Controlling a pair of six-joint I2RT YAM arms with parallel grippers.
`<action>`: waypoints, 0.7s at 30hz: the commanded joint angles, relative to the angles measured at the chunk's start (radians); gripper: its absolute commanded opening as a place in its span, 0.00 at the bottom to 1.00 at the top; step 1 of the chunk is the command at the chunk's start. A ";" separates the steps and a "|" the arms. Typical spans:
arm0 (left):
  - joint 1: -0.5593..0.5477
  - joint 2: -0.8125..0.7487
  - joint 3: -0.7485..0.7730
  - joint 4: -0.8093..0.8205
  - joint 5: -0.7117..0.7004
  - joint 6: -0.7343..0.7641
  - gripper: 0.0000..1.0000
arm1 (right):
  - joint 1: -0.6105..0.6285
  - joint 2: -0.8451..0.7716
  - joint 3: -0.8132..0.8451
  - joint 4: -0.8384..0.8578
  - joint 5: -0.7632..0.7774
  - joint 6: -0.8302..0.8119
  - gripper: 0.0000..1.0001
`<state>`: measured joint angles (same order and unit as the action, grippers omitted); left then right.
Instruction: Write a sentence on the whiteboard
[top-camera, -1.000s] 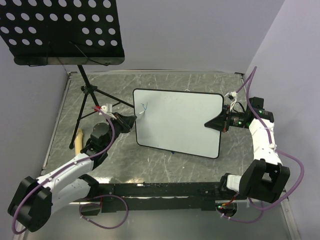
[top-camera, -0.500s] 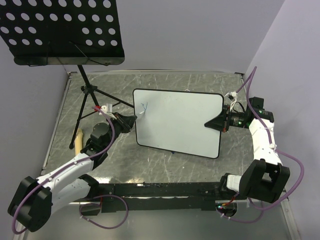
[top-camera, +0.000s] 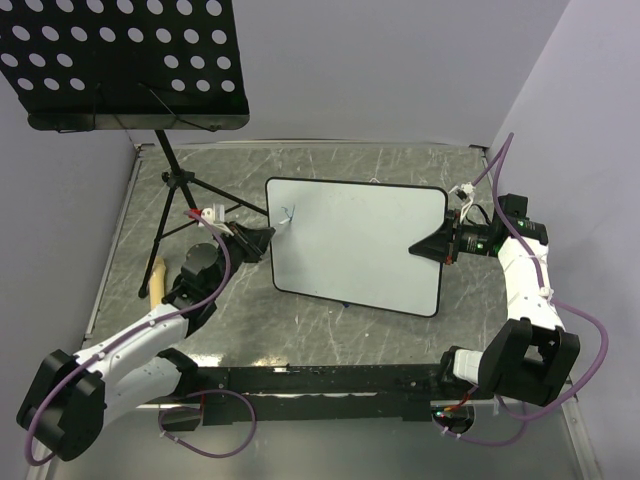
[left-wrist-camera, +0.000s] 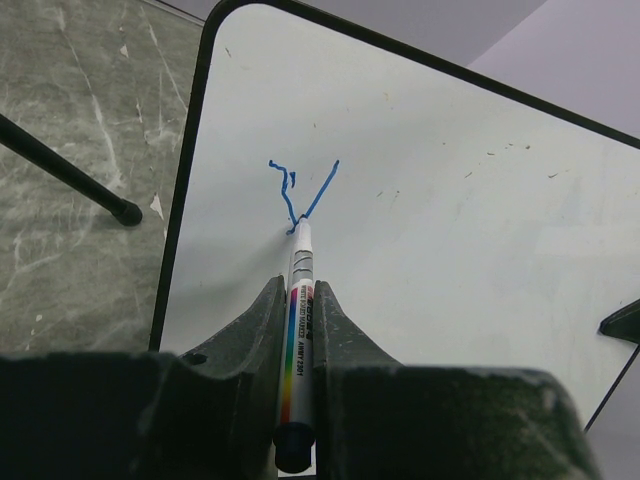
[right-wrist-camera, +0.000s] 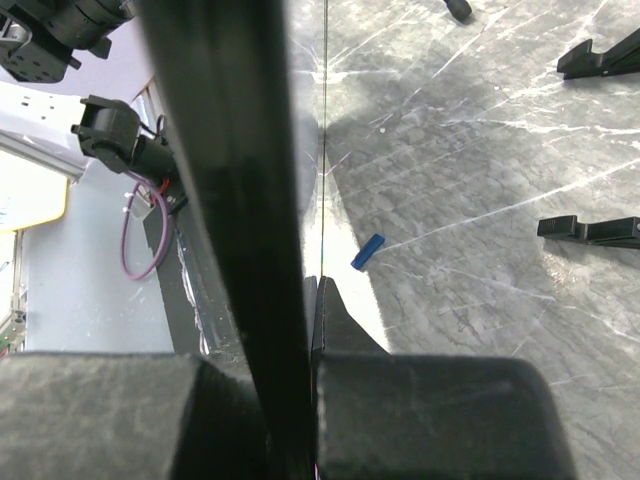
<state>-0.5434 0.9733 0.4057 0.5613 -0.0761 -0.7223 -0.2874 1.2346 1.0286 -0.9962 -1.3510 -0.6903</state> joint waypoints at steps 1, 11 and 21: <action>0.002 -0.007 0.033 0.002 0.001 -0.002 0.01 | 0.005 -0.018 0.054 0.011 -0.231 -0.037 0.00; 0.002 -0.038 0.012 -0.058 0.012 -0.008 0.01 | 0.004 -0.018 0.053 0.018 -0.232 -0.035 0.00; 0.002 -0.041 -0.034 -0.084 0.036 -0.043 0.01 | 0.004 -0.023 0.053 0.019 -0.234 -0.032 0.00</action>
<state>-0.5434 0.9451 0.3916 0.4877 -0.0631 -0.7444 -0.2874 1.2346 1.0286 -1.0000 -1.3510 -0.6922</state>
